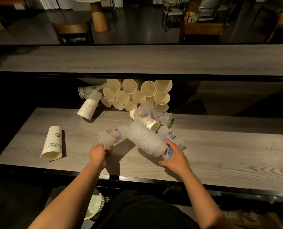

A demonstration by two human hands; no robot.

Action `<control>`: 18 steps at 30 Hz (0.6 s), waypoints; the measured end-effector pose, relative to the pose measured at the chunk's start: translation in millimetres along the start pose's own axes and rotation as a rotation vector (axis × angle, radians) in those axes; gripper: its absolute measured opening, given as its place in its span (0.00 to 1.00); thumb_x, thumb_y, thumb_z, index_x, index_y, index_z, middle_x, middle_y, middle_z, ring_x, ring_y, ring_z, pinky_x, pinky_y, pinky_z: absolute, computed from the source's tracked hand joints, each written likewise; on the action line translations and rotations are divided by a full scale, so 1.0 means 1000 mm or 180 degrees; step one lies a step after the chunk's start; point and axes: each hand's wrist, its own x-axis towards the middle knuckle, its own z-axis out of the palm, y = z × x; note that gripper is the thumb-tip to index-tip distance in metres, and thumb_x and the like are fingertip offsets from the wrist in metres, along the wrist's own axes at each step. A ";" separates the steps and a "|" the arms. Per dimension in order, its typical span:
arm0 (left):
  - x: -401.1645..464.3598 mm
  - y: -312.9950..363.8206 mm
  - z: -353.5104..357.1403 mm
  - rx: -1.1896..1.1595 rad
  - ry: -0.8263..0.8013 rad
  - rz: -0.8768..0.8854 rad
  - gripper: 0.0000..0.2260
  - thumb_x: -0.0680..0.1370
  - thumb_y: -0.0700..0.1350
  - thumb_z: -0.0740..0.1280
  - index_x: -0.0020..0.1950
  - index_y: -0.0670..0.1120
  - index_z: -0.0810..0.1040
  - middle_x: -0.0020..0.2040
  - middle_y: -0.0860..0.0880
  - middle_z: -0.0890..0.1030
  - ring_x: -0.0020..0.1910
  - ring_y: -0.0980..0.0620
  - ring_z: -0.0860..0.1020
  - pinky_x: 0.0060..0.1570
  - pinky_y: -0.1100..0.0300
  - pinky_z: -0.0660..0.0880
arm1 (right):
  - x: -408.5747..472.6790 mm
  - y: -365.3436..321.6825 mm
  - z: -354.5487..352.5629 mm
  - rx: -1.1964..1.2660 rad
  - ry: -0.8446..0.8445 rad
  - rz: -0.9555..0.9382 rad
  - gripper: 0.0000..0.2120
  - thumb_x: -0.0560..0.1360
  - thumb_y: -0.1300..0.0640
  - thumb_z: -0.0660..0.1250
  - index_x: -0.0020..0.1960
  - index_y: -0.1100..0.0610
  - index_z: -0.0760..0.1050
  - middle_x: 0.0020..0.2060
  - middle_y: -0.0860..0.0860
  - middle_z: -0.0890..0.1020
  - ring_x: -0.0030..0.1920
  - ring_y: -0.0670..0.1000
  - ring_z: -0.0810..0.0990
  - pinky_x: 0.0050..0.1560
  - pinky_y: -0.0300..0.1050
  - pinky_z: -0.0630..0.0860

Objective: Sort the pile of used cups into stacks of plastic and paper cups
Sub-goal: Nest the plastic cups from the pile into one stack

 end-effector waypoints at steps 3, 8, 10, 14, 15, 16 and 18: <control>0.005 0.019 -0.007 -0.0772 -0.0231 -0.0368 0.12 0.79 0.33 0.55 0.52 0.41 0.77 0.31 0.47 0.71 0.23 0.55 0.66 0.27 0.62 0.65 | 0.005 -0.004 0.005 -0.0142 -0.0041 -0.0078 0.46 0.57 0.51 0.81 0.71 0.41 0.67 0.59 0.37 0.73 0.57 0.44 0.76 0.56 0.47 0.78; 0.019 0.047 -0.017 -0.1183 -0.0791 -0.0581 0.11 0.79 0.35 0.53 0.43 0.46 0.71 0.25 0.53 0.60 0.21 0.56 0.57 0.25 0.63 0.58 | 0.008 -0.012 0.011 -0.0221 -0.0149 -0.0106 0.43 0.57 0.50 0.80 0.67 0.34 0.66 0.54 0.28 0.72 0.52 0.39 0.77 0.44 0.34 0.72; 0.027 0.055 -0.019 -0.0877 -0.0800 -0.0572 0.11 0.78 0.34 0.52 0.40 0.45 0.68 0.23 0.53 0.59 0.21 0.56 0.57 0.23 0.63 0.57 | 0.008 -0.017 0.011 -0.0254 -0.0154 -0.0147 0.42 0.56 0.50 0.80 0.63 0.29 0.64 0.53 0.28 0.71 0.50 0.37 0.76 0.42 0.33 0.70; 0.030 0.065 -0.018 -0.0102 -0.0887 -0.0451 0.13 0.79 0.36 0.55 0.36 0.47 0.69 0.26 0.50 0.62 0.24 0.55 0.60 0.24 0.62 0.59 | 0.010 -0.021 0.013 -0.0419 -0.0083 -0.0175 0.40 0.56 0.48 0.79 0.64 0.33 0.66 0.56 0.34 0.74 0.52 0.41 0.77 0.45 0.41 0.74; 0.029 0.067 -0.014 0.0127 -0.0976 -0.0316 0.13 0.79 0.36 0.57 0.36 0.47 0.71 0.27 0.50 0.63 0.24 0.54 0.60 0.24 0.62 0.59 | 0.011 -0.021 0.014 -0.0466 -0.0086 -0.0189 0.40 0.57 0.48 0.79 0.66 0.35 0.67 0.57 0.37 0.75 0.53 0.43 0.77 0.47 0.43 0.75; 0.027 0.070 -0.009 0.0387 -0.1103 -0.0161 0.13 0.79 0.37 0.59 0.36 0.47 0.74 0.28 0.50 0.64 0.25 0.54 0.61 0.25 0.61 0.60 | 0.012 -0.022 0.016 -0.0508 -0.0097 -0.0208 0.41 0.58 0.49 0.79 0.67 0.36 0.67 0.57 0.37 0.75 0.54 0.44 0.77 0.48 0.43 0.75; 0.020 0.073 0.007 0.0979 -0.1418 0.0127 0.12 0.81 0.41 0.61 0.45 0.48 0.84 0.30 0.49 0.70 0.27 0.54 0.64 0.28 0.60 0.63 | 0.013 -0.024 0.018 -0.0541 -0.0114 -0.0247 0.41 0.59 0.49 0.80 0.68 0.37 0.67 0.57 0.38 0.75 0.55 0.44 0.77 0.48 0.42 0.74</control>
